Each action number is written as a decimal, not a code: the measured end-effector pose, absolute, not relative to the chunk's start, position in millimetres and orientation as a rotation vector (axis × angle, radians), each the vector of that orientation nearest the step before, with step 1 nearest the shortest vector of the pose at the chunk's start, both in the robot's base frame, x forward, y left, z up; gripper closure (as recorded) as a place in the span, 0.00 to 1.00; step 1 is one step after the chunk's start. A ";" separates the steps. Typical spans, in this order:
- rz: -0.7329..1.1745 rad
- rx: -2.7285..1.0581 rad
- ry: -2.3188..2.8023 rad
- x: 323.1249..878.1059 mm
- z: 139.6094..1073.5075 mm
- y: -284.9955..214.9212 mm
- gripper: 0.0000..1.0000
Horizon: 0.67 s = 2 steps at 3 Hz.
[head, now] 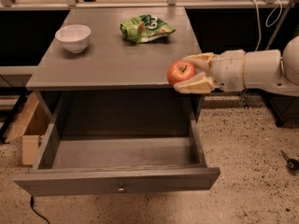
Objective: Pick apple from top drawer and place on counter
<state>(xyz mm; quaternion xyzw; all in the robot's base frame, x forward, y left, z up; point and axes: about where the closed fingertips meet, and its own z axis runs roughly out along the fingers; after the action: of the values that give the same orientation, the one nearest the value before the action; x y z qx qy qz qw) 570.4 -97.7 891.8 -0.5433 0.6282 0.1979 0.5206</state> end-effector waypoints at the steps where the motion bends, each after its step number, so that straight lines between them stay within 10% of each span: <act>1: 0.486 -1.226 1.553 608.4 901.6 -96.3 1.00; 2: 0.518 -1.177 1.622 653.1 894.5 -87.9 1.00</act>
Offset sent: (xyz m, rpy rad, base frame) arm 0.1425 0.0258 -0.0064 0.0660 0.1916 -0.1403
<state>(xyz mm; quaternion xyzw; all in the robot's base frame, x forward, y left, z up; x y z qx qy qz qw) 653.1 -87.9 894.5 -0.4890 0.6738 0.2151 0.5105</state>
